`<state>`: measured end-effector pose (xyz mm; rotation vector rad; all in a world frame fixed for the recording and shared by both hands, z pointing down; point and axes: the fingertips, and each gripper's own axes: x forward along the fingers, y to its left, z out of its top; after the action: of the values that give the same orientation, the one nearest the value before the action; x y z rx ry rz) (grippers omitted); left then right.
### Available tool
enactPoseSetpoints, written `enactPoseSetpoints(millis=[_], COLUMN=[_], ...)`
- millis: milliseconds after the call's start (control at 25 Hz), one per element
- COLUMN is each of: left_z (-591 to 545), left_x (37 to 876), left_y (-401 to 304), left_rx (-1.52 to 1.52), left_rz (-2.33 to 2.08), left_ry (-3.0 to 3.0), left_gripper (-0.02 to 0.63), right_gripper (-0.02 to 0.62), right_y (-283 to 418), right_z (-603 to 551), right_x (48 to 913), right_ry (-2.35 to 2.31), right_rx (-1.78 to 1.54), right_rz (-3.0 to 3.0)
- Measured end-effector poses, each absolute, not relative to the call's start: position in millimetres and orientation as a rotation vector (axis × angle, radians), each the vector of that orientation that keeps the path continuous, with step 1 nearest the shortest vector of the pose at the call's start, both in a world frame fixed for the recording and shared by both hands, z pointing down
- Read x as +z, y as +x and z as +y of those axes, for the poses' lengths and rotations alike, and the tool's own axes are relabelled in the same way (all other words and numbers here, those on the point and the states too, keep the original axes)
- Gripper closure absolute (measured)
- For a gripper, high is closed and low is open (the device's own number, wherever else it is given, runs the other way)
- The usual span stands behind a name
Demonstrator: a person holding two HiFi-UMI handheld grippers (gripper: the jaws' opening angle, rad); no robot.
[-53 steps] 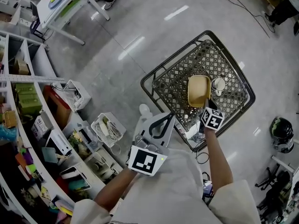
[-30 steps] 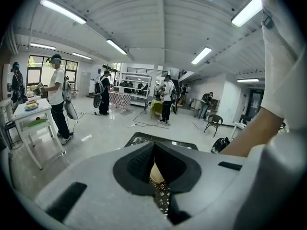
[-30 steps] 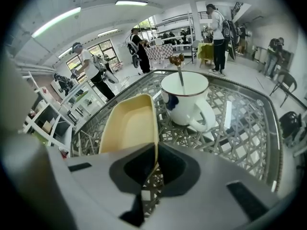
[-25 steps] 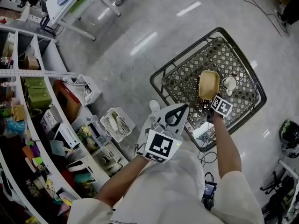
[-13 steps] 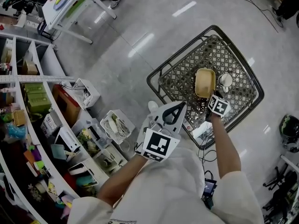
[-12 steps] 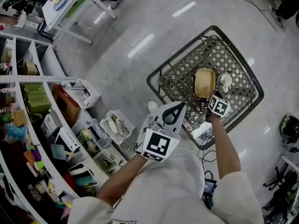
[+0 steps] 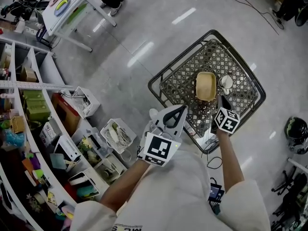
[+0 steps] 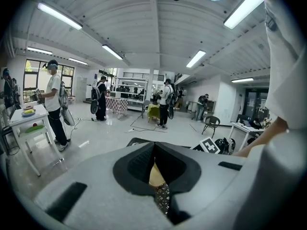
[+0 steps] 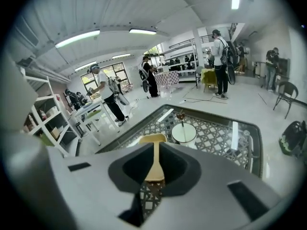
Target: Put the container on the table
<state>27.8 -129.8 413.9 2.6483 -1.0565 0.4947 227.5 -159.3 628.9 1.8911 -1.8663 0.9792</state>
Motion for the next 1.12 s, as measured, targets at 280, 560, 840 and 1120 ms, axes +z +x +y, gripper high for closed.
enactPoseSetpoints(millis=[280, 560, 840, 1120], left_z=[-120, -117, -116, -112], left_x=[403, 388, 373, 357], left_y=[24, 15, 6, 1], left_rx=[0.442, 0.389, 0.323, 0.287], left_rz=[-1.079, -1.11, -1.156, -1.177], left_ry=[2.653, 2.661, 2.659, 2.684], left_gripper=[0.583, 0.583, 0.583, 0.583], right_gripper=[0.566, 0.572, 0.577, 0.577], right_y=[213, 190, 179, 161], right_z=[-132, -109, -96, -88], right_x=[554, 481, 402, 335], right_ry=[1.897, 1.832, 1.879, 1.861], right_rx=[0.86, 0.697, 0.653, 0.53], right_rz=[-2.008, -2.146, -2.306, -2.434])
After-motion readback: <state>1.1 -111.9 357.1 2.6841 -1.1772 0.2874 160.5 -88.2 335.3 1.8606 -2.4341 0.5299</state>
